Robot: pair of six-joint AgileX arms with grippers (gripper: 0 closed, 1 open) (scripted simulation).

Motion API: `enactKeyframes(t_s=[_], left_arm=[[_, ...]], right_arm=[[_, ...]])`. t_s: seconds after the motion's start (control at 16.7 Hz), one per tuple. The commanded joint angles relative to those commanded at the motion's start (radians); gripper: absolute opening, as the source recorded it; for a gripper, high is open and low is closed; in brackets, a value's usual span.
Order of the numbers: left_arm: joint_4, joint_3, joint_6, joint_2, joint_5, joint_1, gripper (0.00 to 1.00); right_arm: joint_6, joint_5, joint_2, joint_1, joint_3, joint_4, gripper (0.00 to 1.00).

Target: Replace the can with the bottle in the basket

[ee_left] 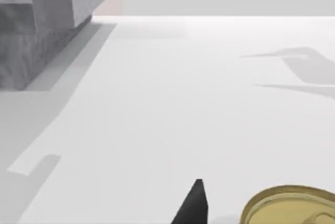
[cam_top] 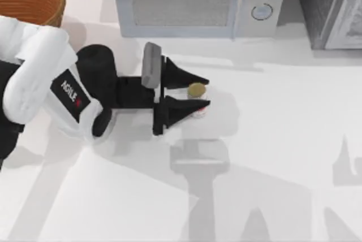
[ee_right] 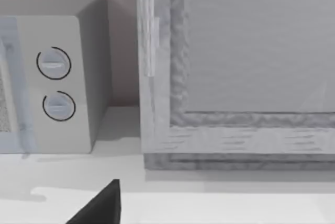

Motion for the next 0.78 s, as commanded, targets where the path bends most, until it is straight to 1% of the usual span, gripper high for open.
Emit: enactKeyframes(t_s=[0.18, 0.24, 0.78], left_arm=[[0.000, 0.000, 0.000, 0.000, 0.000, 0.000, 0.98], [0.000, 0.000, 0.000, 0.000, 0.000, 0.000, 1.00], [0.000, 0.000, 0.000, 0.000, 0.000, 0.004, 1.00]], right_arm=[[0.000, 0.000, 0.000, 0.000, 0.000, 0.000, 1.00], [0.000, 0.000, 0.000, 0.000, 0.000, 0.000, 1.00], [0.000, 0.000, 0.000, 0.000, 0.000, 0.000, 1.00]])
